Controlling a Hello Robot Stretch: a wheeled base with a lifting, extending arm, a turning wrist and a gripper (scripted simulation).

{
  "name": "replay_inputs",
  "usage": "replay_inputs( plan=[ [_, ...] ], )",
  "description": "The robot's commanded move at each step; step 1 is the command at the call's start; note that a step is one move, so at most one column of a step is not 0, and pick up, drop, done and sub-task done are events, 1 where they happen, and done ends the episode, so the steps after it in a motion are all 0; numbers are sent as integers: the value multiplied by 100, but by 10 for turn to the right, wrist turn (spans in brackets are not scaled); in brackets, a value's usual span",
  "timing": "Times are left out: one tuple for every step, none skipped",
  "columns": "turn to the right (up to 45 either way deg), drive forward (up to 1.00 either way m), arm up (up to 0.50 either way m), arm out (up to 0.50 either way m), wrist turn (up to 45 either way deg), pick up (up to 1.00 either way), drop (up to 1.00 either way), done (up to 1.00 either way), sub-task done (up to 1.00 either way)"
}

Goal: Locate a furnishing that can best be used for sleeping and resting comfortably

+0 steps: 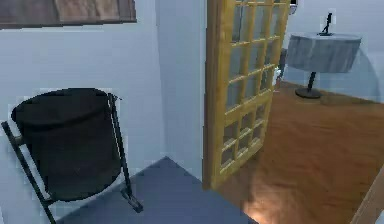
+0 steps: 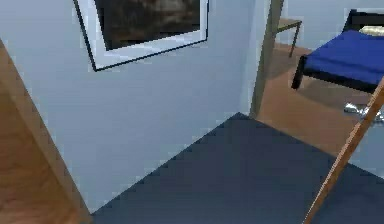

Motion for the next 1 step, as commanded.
replay_inputs(
  plan=[
    [450,0,0,0,0,0,0,0,0]
  ],
)
